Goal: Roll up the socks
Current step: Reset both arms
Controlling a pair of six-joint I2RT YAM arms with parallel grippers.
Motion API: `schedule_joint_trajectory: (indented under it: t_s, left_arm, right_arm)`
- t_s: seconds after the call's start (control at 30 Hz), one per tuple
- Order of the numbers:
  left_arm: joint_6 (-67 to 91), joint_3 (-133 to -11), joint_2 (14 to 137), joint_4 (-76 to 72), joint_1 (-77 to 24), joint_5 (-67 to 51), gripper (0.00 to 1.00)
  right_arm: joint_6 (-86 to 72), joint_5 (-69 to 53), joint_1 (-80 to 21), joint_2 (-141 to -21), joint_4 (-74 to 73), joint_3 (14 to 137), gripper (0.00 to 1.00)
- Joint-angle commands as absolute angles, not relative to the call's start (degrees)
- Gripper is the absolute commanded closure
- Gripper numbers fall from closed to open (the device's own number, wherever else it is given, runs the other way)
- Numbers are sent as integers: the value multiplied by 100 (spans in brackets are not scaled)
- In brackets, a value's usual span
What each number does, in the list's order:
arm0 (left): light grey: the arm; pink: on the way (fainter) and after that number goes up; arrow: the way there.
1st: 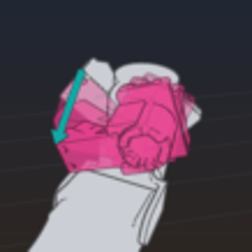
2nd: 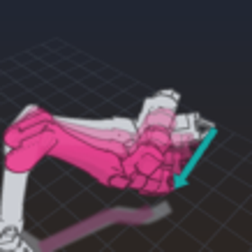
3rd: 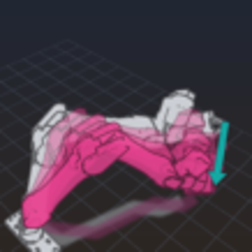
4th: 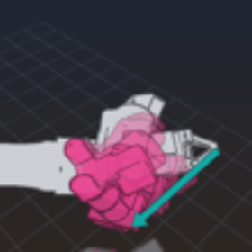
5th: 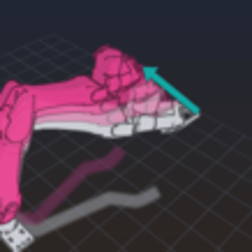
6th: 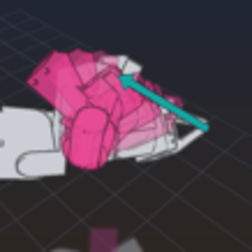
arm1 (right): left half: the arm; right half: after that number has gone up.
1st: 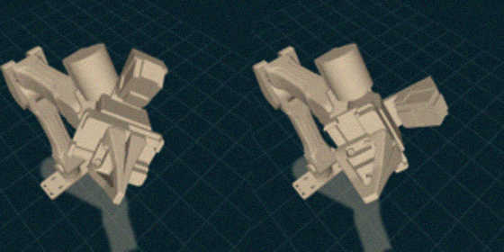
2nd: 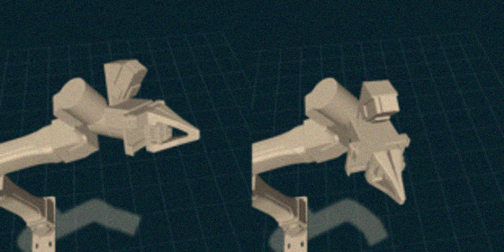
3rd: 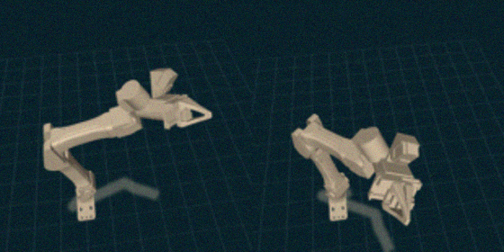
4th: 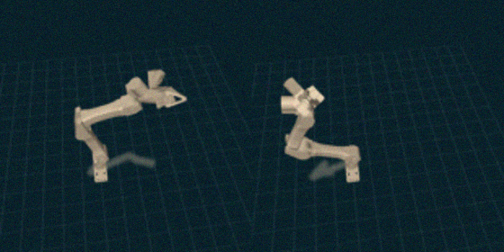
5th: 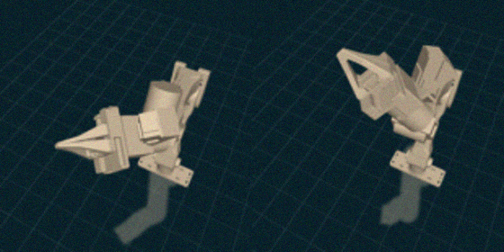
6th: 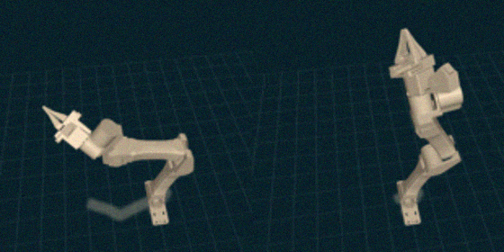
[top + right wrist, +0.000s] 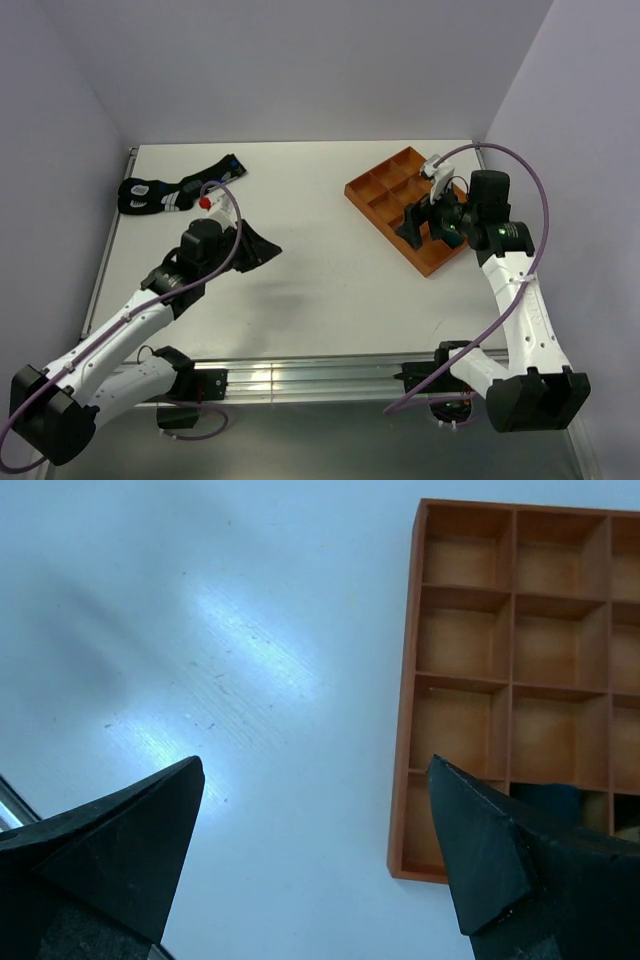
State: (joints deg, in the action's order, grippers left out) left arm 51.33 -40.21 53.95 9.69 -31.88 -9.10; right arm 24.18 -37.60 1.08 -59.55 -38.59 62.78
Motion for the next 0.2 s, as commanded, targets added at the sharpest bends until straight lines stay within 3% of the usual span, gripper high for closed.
schedule_joint_trajectory:
  t_s: [0.0,0.17]
  left_arm:
    - [5247,-4315,5344,1169,-3401,-554,69]
    - [5238,-4394,5317,1265,-3542,-422,69]
  right_arm:
    - [2127,-3841,26,-5880,-3463,6205,0]
    - [2066,-3920,-141,-5924,-3445,6231,0]
